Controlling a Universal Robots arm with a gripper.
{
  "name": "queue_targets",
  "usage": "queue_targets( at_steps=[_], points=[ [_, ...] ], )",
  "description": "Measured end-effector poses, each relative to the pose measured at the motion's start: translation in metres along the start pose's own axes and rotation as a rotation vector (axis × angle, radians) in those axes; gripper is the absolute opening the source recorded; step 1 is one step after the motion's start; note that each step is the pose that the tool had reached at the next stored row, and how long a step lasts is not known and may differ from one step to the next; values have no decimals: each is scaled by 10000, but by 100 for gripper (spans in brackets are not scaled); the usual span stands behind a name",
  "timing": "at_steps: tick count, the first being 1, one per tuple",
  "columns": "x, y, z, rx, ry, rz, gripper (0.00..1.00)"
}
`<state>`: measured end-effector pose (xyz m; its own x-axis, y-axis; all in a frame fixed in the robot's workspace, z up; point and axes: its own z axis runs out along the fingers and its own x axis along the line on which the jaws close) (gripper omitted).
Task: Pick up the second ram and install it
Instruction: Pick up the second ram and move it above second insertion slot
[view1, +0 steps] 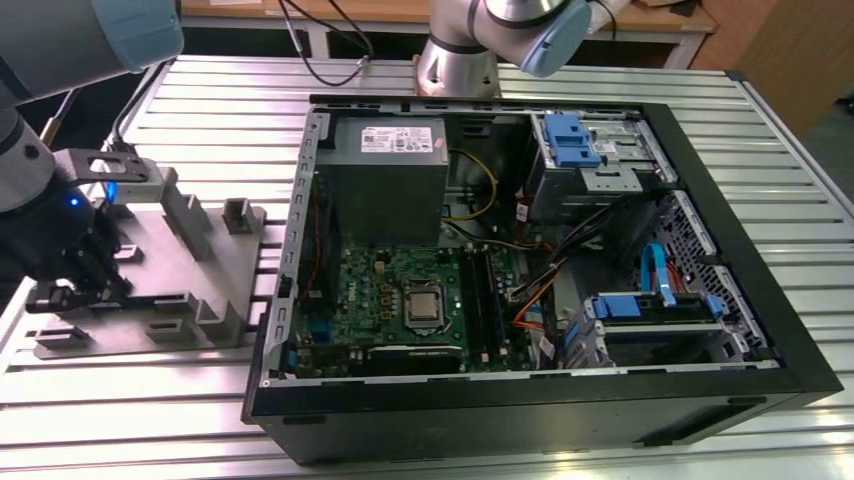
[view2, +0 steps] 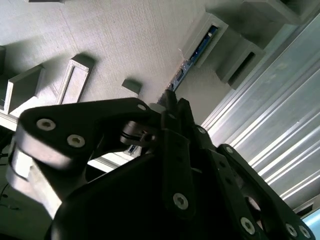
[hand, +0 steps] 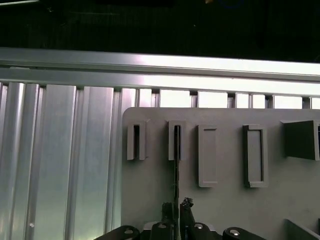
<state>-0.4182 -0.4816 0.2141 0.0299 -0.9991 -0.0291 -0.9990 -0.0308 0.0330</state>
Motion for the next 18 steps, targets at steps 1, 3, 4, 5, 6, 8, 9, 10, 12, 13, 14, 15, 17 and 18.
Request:
queue_targets(
  at_steps=[1,3,4,5,6,8,9,10,12,13,14,15,17,18],
  points=[
    [0,0,0,0,0,0,23],
    [0,0,0,0,0,0,29],
    [0,0,0,0,0,0,29],
    [0,0,0,0,0,0,36],
    [0,0,4,1,-1,0,36],
    [0,-1,26,2,-2,0,36],
    [-2,-1,37,0,0,0,36],
    [-4,-2,50,1,-1,0,36],
    [-13,-2,69,-1,0,1,36],
    [-15,-3,77,0,0,0,36],
    [-16,-4,86,0,2,-1,36],
    [-16,-4,96,0,5,-1,36],
    [-17,-4,116,0,7,0,36],
    [-17,-5,126,0,7,0,36]
  ],
)
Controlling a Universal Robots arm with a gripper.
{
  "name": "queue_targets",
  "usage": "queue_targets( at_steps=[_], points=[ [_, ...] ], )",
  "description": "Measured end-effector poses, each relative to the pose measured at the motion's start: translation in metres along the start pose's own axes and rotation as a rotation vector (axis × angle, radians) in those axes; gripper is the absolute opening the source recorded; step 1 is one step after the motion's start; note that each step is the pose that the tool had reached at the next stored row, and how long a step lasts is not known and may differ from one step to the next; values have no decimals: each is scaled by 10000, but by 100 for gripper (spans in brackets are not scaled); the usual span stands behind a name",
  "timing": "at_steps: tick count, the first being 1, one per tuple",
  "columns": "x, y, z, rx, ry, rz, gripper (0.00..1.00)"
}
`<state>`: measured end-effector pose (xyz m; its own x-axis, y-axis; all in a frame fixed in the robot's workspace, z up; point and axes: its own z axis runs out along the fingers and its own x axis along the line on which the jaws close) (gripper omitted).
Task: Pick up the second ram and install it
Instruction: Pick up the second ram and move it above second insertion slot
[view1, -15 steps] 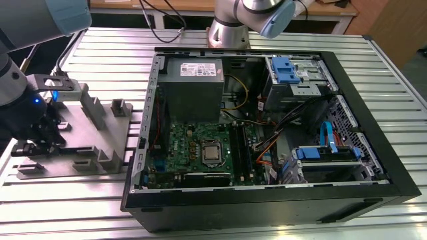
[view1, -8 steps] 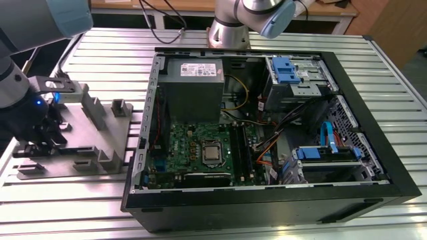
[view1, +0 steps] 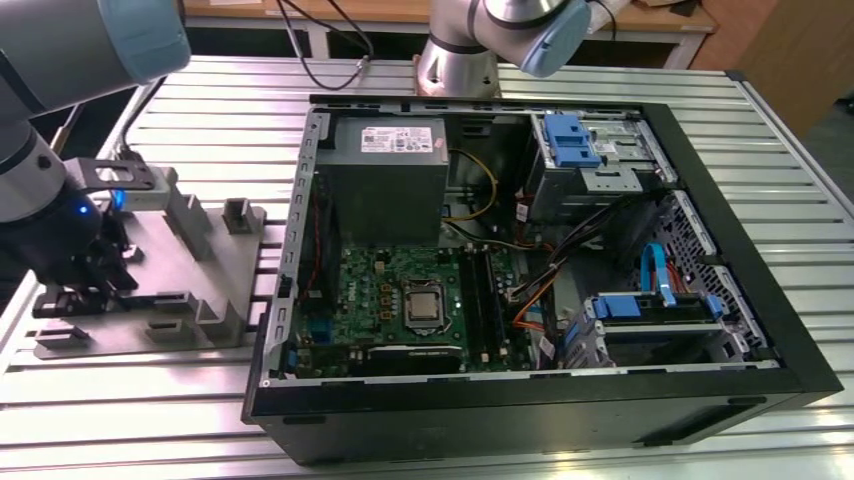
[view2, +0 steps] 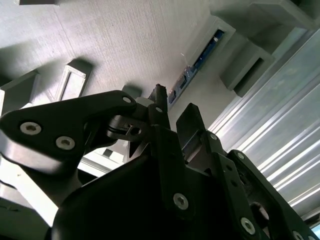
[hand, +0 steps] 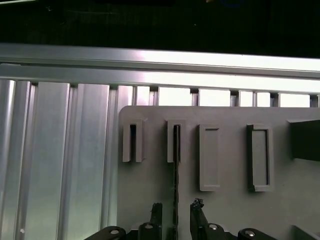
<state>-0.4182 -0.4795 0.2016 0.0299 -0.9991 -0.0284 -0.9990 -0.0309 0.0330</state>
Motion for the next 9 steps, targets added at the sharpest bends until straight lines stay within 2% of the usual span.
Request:
queue_targets(
  at_steps=[9],
  points=[
    [-7,7,25,1,0,0,36]
  ],
)
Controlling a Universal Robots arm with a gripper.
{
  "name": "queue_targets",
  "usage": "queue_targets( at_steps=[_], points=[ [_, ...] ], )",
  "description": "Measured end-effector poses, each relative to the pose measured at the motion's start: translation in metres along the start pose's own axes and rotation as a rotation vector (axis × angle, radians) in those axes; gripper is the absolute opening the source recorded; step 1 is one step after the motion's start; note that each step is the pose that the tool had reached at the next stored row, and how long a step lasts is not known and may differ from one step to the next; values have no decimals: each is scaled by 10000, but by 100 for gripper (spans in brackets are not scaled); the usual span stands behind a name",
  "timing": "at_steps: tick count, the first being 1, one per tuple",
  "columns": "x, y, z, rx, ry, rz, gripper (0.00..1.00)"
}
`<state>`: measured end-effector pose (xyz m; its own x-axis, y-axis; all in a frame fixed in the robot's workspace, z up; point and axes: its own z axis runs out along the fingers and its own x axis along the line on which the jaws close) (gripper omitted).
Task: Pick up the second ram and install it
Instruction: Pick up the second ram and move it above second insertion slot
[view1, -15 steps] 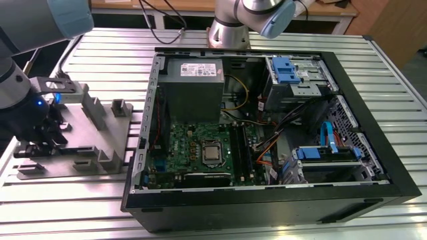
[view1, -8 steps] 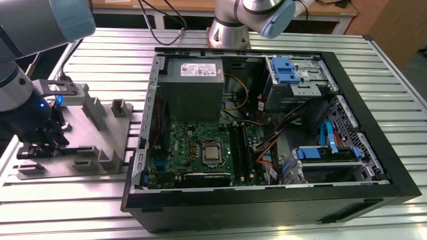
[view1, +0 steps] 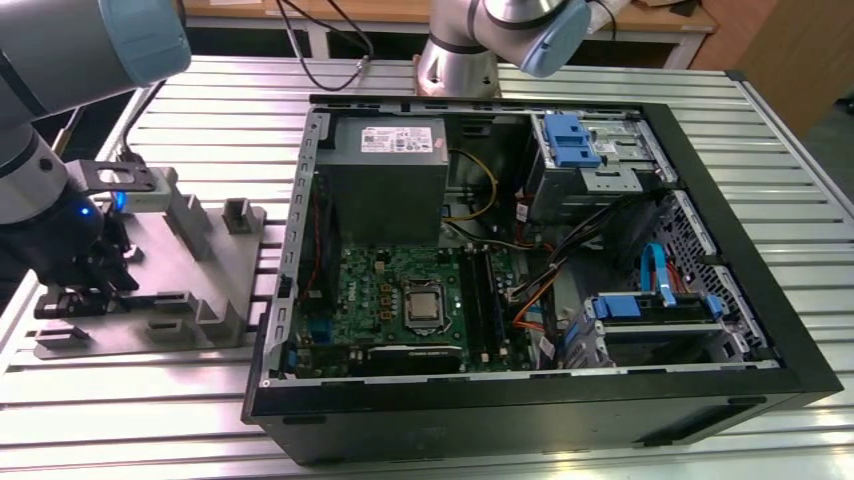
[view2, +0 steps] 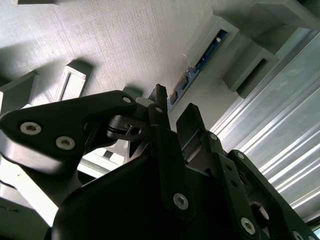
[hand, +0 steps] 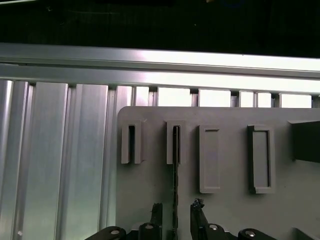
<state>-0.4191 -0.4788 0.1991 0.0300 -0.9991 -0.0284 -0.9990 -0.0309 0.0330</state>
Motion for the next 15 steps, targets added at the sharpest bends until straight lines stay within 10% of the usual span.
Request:
queue_targets(
  at_steps=[15],
  points=[
    [0,2,-1,-1,1,1,27]
  ],
)
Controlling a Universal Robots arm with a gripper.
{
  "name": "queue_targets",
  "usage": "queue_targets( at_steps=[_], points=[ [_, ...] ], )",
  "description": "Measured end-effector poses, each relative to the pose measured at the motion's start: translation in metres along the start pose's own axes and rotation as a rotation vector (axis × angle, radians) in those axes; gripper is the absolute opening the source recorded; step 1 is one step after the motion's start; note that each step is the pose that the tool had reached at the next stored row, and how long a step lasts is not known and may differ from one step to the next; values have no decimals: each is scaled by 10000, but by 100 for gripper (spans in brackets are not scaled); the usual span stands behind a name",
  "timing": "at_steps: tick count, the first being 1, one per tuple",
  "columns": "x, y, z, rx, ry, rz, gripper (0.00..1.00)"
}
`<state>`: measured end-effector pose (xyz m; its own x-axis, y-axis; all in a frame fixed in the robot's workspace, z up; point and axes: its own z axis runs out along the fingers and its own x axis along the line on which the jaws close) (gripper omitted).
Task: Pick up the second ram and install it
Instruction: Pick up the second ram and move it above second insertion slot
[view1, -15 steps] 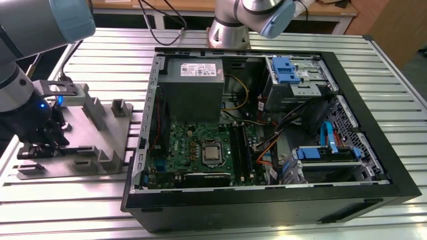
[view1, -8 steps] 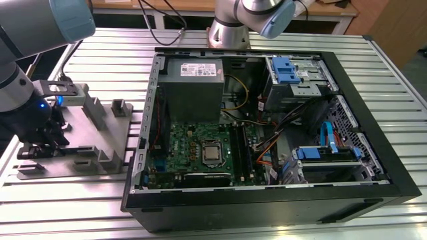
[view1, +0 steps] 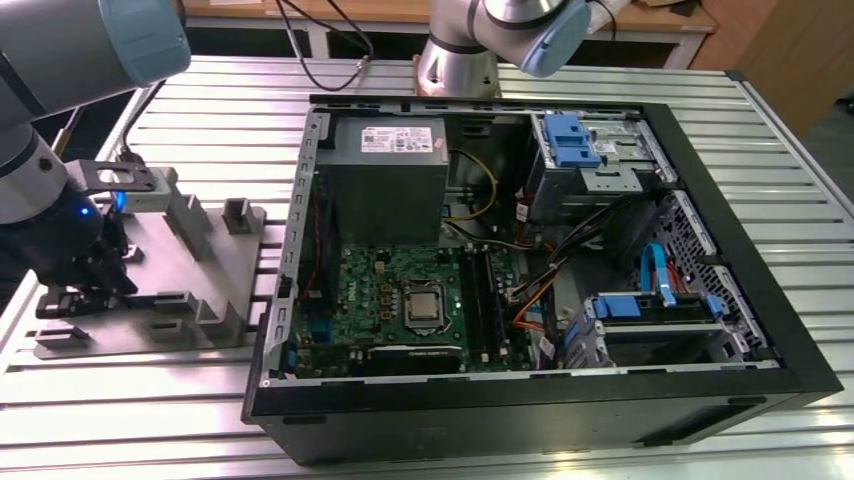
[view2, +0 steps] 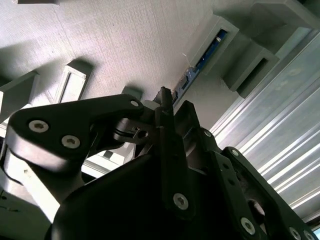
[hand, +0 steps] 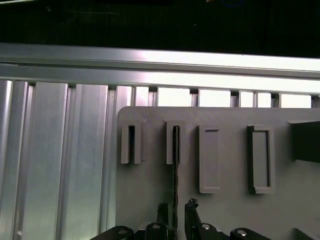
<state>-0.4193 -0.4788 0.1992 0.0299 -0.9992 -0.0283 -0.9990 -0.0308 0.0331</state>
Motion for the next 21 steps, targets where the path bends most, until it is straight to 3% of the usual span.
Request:
queue_targets(
  at_steps=[3,4,21],
  points=[
    [0,0,0,0,0,0,26],
    [0,1,0,0,0,0,19],
    [-1,1,-15,1,0,0,17]
  ],
)
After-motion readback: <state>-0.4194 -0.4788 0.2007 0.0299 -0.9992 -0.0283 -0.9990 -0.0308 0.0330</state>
